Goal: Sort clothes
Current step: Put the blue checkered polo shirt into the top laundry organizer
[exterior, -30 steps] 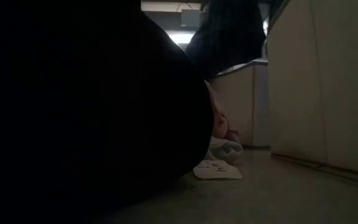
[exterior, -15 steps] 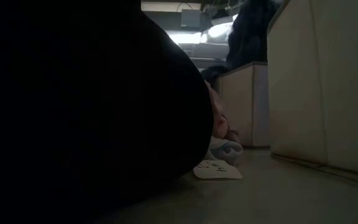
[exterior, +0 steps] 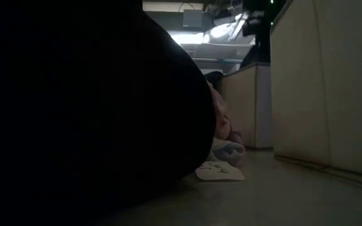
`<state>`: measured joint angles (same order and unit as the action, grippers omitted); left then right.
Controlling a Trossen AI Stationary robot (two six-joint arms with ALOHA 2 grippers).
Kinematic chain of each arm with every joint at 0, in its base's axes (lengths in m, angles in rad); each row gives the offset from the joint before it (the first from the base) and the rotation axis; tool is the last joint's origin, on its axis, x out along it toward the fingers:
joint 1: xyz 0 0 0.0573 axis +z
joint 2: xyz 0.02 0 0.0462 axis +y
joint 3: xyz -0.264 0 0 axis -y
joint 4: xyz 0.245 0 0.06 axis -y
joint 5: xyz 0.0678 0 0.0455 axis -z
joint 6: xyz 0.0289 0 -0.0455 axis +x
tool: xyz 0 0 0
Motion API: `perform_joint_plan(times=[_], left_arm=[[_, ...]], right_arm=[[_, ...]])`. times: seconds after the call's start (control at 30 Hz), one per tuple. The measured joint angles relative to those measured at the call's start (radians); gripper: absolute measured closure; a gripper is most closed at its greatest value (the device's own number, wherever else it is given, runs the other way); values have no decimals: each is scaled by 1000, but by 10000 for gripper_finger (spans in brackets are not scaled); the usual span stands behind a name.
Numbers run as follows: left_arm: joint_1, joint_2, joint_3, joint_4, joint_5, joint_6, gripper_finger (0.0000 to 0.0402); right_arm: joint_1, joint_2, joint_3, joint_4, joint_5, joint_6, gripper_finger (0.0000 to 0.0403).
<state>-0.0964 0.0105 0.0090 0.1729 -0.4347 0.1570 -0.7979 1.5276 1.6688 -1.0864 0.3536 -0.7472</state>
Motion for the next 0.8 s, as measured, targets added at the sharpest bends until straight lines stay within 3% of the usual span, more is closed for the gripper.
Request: perform_joint_plan(times=[0.1,0.3,0.47,0.63,0.73,0.8], left_arm=[[0,0,0,0,0,0,370],[0,0,0,0,0,0,370],[0,0,0,-4,0,-16,370],[0,0,0,-6,0,-22,370],[0,0,0,-6,0,-22,370],[0,0,0,-6,0,-16,370]], right_arm=[[0,0,-70,-24,-82,42,386],[-1,0,-127,-36,-86,133,368],[-1,0,-95,-130,-90,137,287],[-1,0,44,-256,-76,139,198],[7,-1,140,-230,-100,167,161],[24,-3,164,-125,-149,174,145]])
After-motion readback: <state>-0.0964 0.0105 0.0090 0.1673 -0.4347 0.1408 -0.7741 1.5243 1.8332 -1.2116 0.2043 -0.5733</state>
